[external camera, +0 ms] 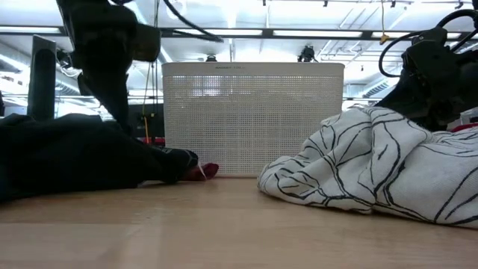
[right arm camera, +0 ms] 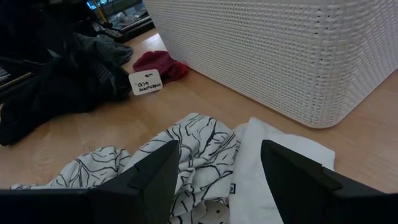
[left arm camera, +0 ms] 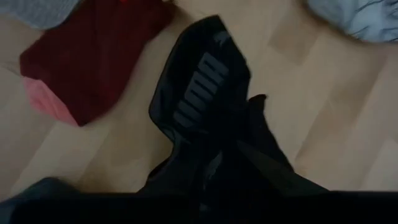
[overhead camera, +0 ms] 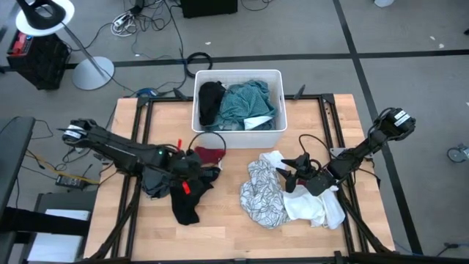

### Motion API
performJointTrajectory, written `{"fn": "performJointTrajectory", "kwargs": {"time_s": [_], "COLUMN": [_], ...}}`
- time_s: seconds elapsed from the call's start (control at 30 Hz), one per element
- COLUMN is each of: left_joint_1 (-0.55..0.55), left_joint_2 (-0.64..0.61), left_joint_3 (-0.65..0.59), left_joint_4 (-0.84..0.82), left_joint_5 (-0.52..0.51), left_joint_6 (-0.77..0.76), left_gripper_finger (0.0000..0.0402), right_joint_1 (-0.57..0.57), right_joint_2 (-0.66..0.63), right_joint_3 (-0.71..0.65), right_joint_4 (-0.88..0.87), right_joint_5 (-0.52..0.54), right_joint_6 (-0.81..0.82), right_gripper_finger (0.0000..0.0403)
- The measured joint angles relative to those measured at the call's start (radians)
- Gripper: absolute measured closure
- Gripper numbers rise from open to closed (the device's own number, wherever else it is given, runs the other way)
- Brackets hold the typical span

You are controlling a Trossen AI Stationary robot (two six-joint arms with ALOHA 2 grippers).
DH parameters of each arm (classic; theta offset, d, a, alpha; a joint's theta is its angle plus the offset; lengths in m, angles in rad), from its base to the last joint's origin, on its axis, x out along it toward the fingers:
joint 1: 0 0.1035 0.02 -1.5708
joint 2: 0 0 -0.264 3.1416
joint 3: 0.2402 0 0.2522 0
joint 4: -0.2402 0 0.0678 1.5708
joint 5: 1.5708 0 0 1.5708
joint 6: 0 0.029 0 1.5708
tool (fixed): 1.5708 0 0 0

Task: Sort clothes
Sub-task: Put the black boxer into the white laundry bin

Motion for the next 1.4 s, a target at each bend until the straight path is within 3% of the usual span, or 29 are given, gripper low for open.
{"fn": "performJointTrajectory", "kwargs": {"time_s": [0.33,0.5,0.7,1.03,1.4], "left_joint_1": [0.0,0.0,0.0,0.0,-0.005], "left_joint_2": [0.125,0.183,0.175,0.061,0.054], "left_joint_3": [0.0,0.0,0.013,0.145,0.384], "left_joint_4": [-0.009,-0.025,-0.032,-0.069,-0.137], "left_joint_5": [0.033,0.038,0.032,-0.041,-0.127], "left_joint_6": [-0.011,-0.026,-0.002,0.066,0.236], "left_gripper_finger": [0.0315,0.0383,0.0398,0.0401,0.0401], "right_joint_1": [0.0,0.0,0.0,0.0,0.0], "right_joint_2": [0.0,0.0,0.0,0.0,0.0], "right_joint_3": [0.0,0.0,0.0,0.0,0.0], "right_joint_4": [0.0,0.0,0.0,0.0,0.0], "right_joint_5": [0.004,0.004,0.003,0.003,0.007], "right_joint_6": [0.001,0.001,0.001,0.001,0.001], "right_gripper_finger": [0.0174,0.0174,0.0174,0.0174,0.0174]}}
